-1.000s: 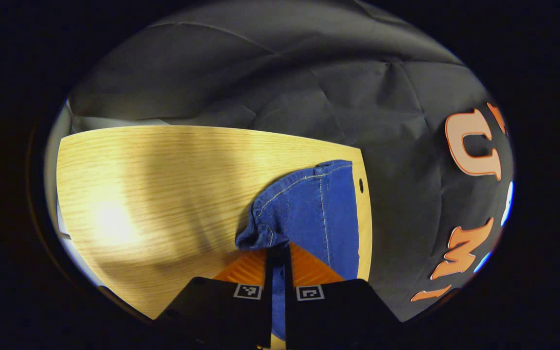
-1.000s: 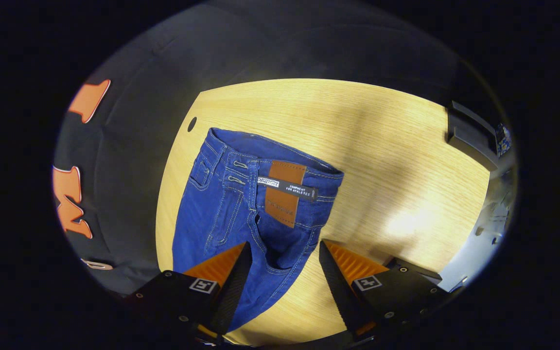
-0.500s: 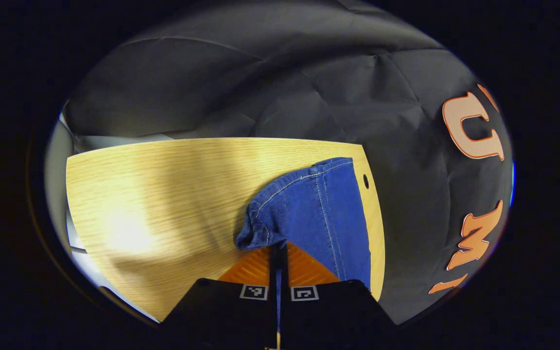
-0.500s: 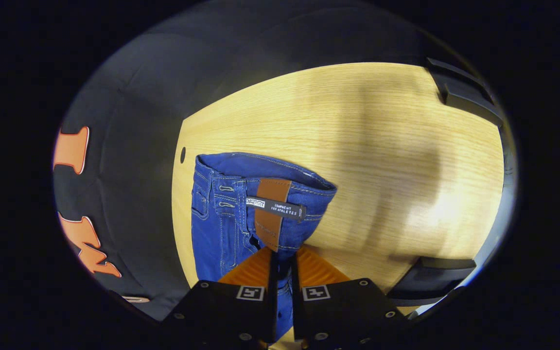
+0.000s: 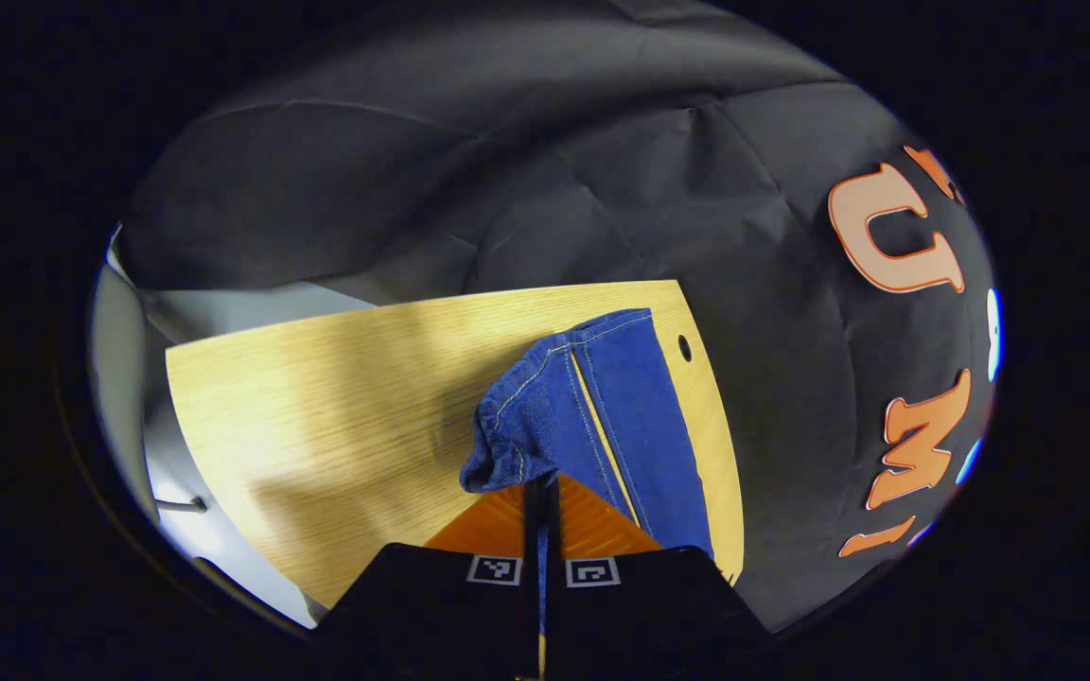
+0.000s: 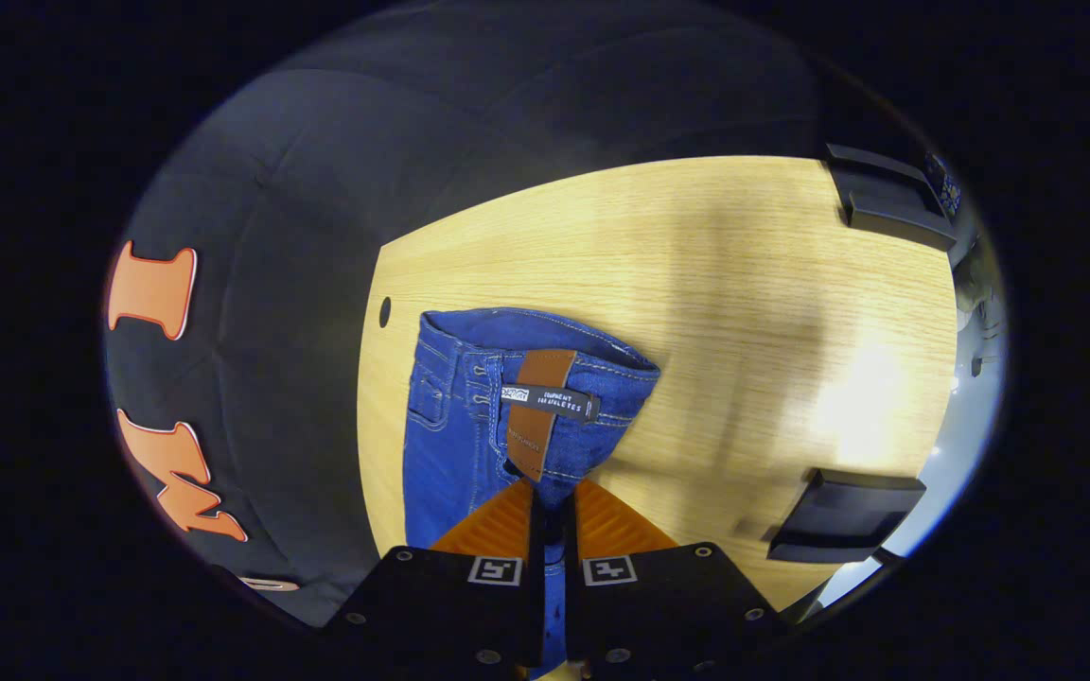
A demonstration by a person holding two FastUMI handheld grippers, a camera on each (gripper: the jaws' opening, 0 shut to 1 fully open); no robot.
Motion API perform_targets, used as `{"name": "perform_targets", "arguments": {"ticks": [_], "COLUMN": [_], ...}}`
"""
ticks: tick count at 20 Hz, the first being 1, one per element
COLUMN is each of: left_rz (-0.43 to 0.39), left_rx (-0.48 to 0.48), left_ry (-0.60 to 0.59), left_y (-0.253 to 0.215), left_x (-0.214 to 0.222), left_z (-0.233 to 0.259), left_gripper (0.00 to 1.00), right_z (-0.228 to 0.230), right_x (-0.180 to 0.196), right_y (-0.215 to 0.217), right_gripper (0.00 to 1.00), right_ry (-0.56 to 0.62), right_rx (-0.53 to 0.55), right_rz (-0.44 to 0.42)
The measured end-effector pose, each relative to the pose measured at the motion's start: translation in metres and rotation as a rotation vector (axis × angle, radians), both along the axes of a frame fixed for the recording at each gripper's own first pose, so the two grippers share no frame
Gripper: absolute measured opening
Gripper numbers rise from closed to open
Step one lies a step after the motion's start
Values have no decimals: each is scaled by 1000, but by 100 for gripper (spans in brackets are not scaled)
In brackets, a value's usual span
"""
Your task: Grasp the waist and the cuffs of the jeans and fold them to make the two legs overlap; first hold the waist and fold one-third of the jeans toward the cuffs, then hold the cuffs and fold the remaining one-third in the same direction to finish folding.
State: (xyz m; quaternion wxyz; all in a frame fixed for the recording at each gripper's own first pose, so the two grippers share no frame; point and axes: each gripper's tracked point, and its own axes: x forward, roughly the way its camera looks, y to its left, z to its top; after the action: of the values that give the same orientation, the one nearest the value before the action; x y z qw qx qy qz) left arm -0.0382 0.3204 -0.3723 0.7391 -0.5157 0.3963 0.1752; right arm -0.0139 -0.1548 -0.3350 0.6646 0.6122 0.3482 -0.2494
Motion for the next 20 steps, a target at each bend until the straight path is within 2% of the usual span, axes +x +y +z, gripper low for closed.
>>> {"name": "perform_targets", "arguments": {"ticks": [4, 6, 9, 12, 15, 20], "left_rz": [-60, -148, -279, -363, -375, -284], "left_rx": [-5, -13, 8, -1, -33, -67], "left_ry": [-18, -72, -81, -6, 98, 204], "left_y": [5, 6, 8, 3, 6, 9], "left_x": [12, 34, 74, 98, 101, 115], "left_z": [25, 39, 41, 22, 10, 8], "left_gripper": [3, 3, 3, 3, 3, 2], "right_z": [23, 34, 50, 67, 79, 81], "right_x": [8, 10, 25, 36, 45, 67], "right_y": [0, 1, 6, 12, 12, 10], "right_gripper": [9, 10, 9, 10, 10, 10], "right_ry": [-7, 10, 0, 22, 68, 122], "right_rx": [-13, -29, -27, -41, -41, 5], "right_rz": [-37, -59, -113, -119, -122, -113]}}
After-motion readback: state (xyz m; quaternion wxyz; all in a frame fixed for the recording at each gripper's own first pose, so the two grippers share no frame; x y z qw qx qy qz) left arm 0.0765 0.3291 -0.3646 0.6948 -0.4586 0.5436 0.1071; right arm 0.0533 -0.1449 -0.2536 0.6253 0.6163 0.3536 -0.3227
